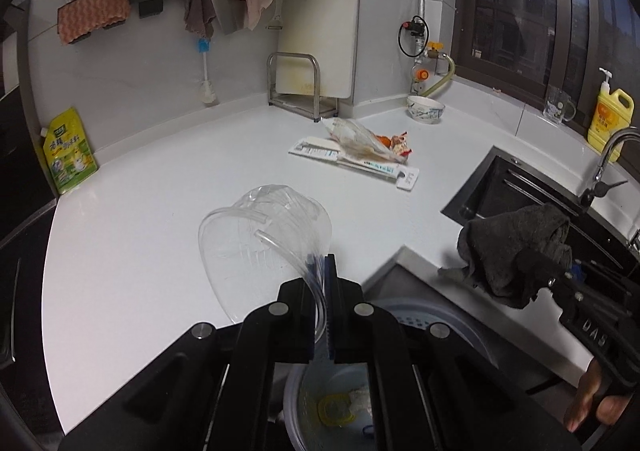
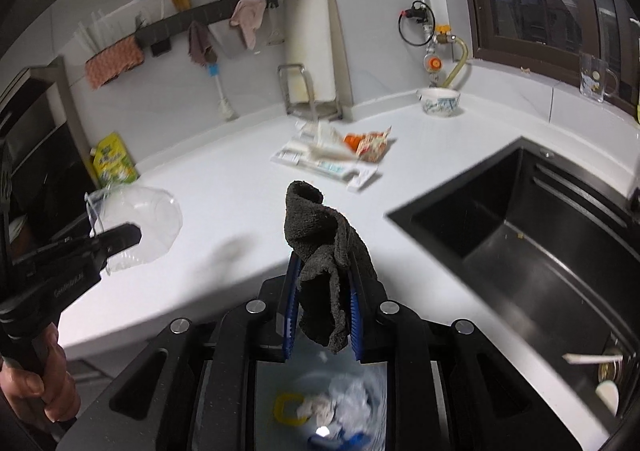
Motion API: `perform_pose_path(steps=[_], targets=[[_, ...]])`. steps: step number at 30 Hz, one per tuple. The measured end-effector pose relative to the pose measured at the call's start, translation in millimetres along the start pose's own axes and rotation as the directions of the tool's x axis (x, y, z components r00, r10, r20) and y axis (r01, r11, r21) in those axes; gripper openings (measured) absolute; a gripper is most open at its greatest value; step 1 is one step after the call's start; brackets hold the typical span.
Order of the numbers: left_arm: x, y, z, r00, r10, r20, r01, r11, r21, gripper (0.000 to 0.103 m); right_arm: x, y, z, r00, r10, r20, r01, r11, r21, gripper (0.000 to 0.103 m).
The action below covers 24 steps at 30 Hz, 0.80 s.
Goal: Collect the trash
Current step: 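Carry the cup and cloth over the bin and open both tools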
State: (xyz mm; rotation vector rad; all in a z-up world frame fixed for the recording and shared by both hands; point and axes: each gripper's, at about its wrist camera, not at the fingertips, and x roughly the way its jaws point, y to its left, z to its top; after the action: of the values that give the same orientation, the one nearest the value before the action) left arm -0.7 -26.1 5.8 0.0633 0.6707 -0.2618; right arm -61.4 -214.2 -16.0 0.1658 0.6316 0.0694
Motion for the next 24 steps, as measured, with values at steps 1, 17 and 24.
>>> perform_pose_path(steps=[1,17,24], targets=[[-3,-2,-6,1.0,-0.003,-0.008,0.003,1.0,-0.005,0.004,-3,2,-8,1.0,0.004,-0.008,-0.004,1.0,0.001,0.02],[7,-27,-84,0.99,0.0,-0.144,0.001,1.0,0.007,0.005,-9,-8,-98,0.988,0.001,-0.155,0.005,0.999,0.036,0.02],[22,-34,-97,0.981,0.002,-0.196,0.002,1.0,0.021,0.006,14,-8,-109,0.976,0.022,-0.218,-0.013,0.999,0.04,0.02]])
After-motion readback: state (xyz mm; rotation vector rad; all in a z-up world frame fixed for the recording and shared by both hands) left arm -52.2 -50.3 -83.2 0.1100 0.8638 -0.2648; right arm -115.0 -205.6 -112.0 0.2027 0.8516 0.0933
